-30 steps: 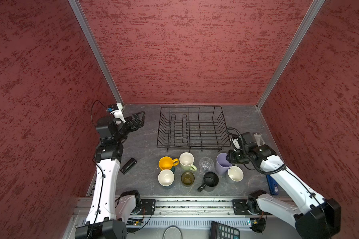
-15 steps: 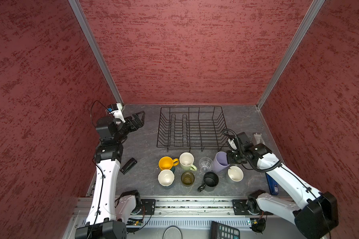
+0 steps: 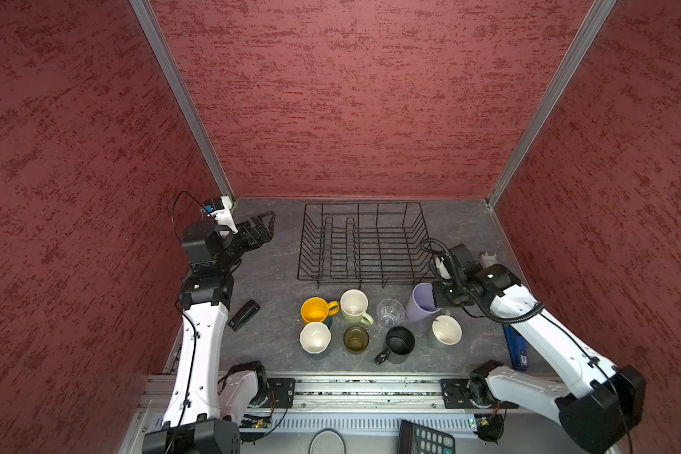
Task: Load cups into a dish rack
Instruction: Pick up the cup from the middle-right of the table.
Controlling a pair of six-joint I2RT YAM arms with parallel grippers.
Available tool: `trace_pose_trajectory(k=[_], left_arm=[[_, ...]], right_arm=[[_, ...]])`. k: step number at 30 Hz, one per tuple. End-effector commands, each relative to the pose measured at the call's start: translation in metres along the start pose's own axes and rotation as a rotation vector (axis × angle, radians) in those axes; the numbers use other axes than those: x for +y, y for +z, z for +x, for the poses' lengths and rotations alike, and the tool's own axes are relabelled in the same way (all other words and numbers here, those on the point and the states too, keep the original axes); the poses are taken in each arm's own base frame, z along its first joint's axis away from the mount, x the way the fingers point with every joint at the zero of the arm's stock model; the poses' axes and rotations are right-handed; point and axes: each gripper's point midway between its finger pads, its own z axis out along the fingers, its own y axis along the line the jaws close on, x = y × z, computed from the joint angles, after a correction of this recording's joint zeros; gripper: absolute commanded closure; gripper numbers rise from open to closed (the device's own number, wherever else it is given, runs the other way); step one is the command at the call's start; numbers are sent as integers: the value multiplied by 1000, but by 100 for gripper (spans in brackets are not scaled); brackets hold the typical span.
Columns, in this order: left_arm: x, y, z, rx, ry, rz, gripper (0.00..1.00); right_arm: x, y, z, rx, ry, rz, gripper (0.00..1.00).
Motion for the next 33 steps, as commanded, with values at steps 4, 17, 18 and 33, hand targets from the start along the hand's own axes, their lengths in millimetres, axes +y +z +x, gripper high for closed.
trace_pose_trajectory(k=[4, 17, 18, 33], left_arm=[[3, -4, -2, -17, 13, -19, 0], [8, -11, -9, -71, 11, -67, 0], [13, -13, -12, -92, -4, -98, 0], [-47, -32, -13, -228, 199, 167, 0]], right_arm=[[-6, -37, -2, -32, 15, 32, 100], [12, -93, -21, -139, 1, -83, 100], [20, -99, -26, -163, -4, -123, 100], [105, -105, -127, -421, -88, -470, 100]])
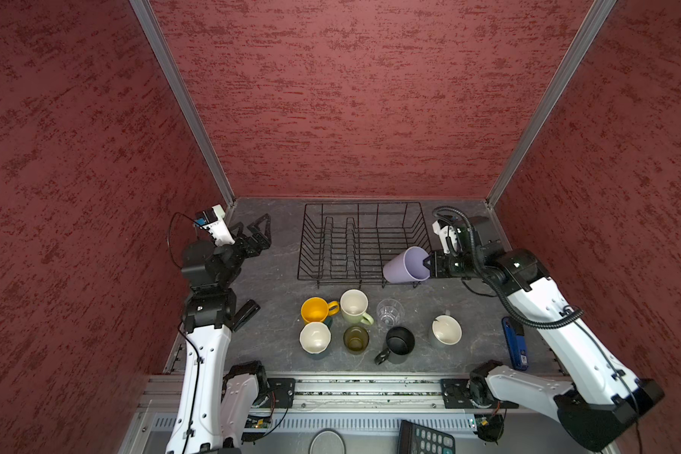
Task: Load cups into a dish rack
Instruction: Pick up the cup from the middle-right of the table.
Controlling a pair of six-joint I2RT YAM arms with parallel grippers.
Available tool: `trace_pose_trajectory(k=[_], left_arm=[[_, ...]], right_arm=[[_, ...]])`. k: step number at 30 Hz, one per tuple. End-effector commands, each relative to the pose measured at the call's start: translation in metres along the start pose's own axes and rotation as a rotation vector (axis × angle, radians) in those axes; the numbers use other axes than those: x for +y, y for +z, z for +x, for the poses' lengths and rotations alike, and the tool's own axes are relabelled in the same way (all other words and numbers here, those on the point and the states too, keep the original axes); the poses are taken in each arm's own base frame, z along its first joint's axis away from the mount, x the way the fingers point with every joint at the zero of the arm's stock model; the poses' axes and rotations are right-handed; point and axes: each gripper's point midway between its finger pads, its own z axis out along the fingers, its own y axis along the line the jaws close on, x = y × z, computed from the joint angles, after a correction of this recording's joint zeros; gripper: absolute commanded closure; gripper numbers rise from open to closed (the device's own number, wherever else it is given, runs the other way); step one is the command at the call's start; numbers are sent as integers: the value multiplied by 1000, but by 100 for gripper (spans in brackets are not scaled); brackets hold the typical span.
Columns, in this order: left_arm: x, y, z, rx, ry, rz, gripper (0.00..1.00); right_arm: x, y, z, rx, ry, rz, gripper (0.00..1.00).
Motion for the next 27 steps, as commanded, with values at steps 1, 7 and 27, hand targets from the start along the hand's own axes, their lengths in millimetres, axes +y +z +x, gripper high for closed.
trace_pose_trajectory(k=[1, 7, 27], left_arm=[[-35, -4, -5, -41, 114, 153, 0], [-101, -2, 32, -32, 284, 386, 0], [-179, -1, 128, -36, 550, 933, 0]], right_arm=[[33, 8, -45, -144, -52, -147, 100], [46, 28, -80, -209, -12, -329, 100], [54, -1, -74, -235, 73, -839, 100]])
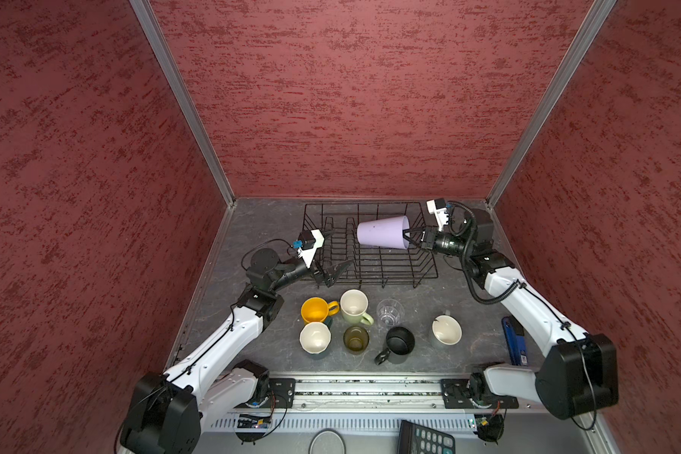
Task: Load cups into a dish rack
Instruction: Pick up the cup from the middle-right of the table.
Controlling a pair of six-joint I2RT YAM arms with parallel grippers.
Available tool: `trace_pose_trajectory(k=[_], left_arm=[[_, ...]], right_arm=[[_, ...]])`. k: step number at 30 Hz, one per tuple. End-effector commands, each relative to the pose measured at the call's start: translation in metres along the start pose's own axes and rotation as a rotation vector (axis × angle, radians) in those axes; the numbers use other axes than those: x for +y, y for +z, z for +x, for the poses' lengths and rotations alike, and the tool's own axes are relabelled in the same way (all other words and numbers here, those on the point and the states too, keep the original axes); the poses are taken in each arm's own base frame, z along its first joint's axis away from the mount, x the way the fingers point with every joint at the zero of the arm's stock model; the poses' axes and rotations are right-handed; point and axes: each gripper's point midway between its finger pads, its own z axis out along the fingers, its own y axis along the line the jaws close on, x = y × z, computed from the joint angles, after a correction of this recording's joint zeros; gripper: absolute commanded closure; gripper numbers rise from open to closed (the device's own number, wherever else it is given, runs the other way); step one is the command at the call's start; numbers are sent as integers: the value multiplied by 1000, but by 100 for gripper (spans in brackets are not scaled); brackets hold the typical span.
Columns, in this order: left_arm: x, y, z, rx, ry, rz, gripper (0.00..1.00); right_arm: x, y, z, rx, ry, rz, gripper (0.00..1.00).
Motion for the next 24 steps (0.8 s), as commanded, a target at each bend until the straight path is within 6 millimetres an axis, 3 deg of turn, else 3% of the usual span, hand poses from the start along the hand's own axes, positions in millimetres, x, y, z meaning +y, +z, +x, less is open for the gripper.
trace_pose_trajectory(k=[1, 12, 24], left_arm=[[-7, -2, -11, -64, 72, 65, 0], [-1, 7, -12, -91, 46, 129, 0], [4, 21, -18, -126, 47, 195, 0]], right_arm=[[40, -9, -2, 14, -83, -152, 100], [53, -12, 12, 56, -81, -240, 100], [62, 2, 25, 108, -77, -278, 100]])
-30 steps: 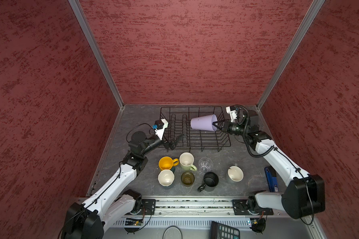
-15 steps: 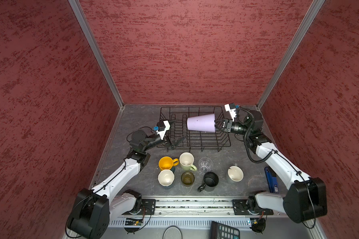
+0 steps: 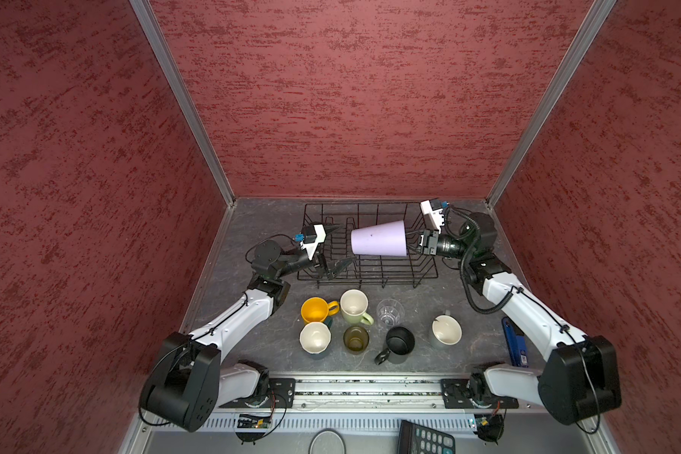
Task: Load cups into a dish rack
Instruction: Pick up the cup from the middle-right of the table.
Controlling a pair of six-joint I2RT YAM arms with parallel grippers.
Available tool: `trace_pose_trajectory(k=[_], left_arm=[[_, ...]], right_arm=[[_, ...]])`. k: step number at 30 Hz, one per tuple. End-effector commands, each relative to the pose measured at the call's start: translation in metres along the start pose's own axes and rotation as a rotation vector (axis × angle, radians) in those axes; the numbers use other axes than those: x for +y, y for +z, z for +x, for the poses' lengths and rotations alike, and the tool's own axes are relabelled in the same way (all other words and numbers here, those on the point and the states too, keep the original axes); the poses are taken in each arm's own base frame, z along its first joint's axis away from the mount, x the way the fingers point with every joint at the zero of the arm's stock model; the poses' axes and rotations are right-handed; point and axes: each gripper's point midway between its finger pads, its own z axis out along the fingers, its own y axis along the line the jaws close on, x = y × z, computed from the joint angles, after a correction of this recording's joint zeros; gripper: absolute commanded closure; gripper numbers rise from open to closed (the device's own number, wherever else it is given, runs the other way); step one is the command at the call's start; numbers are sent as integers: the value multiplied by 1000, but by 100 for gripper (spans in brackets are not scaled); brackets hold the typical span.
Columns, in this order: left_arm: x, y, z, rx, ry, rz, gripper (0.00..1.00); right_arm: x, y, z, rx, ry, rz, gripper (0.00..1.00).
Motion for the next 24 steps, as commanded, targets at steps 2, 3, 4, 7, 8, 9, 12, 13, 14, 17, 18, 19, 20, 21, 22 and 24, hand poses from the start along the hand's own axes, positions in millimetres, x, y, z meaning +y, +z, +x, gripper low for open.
trace_pose_trajectory(k=[2, 3, 4, 7, 8, 9, 12, 13, 14, 17, 18, 19, 20, 21, 22, 24], left_arm=[[1, 6, -14, -38, 25, 48, 0], [0, 8, -13, -38, 20, 59, 0], [0, 8, -14, -43, 20, 67, 0], [-2, 10, -15, -52, 17, 88, 0], [-2, 12, -15, -52, 18, 94, 0], [-4, 13, -15, -52, 19, 103, 0], [-8, 15, -16, -52, 22, 131, 0], [-9, 16, -15, -51, 21, 138, 0], [-10, 17, -15, -52, 21, 143, 0], [-12, 20, -14, -51, 13, 158, 0], [-13, 22, -13, -49, 11, 166, 0], [-14, 22, -13, -49, 10, 173, 1], [-15, 23, -12, -48, 9, 178, 1], [-16, 24, -11, -47, 7, 181, 1], [-17, 24, -11, -48, 8, 184, 1], [-18, 25, -10, -48, 9, 189, 2]], right_arm=[[16, 7, 1, 20, -44, -51, 100], [16, 9, 2, 21, -42, -53, 100], [16, 11, 2, 24, -39, -57, 100], [14, 16, 4, 33, -30, -66, 100], [15, 17, 4, 34, -31, -70, 100], [14, 19, 4, 38, -31, -73, 100], [13, 24, 5, 46, -23, -81, 100], [13, 25, 5, 48, -23, -86, 100], [14, 25, 5, 47, -21, -91, 100], [16, 29, 4, 49, -15, -114, 100], [16, 30, 5, 52, -12, -120, 100], [16, 32, 5, 54, -9, -123, 100], [15, 33, 5, 57, -5, -127, 100], [15, 34, 5, 57, -4, -131, 100], [16, 35, 5, 60, -2, -136, 100], [17, 38, 5, 65, -2, -144, 100]])
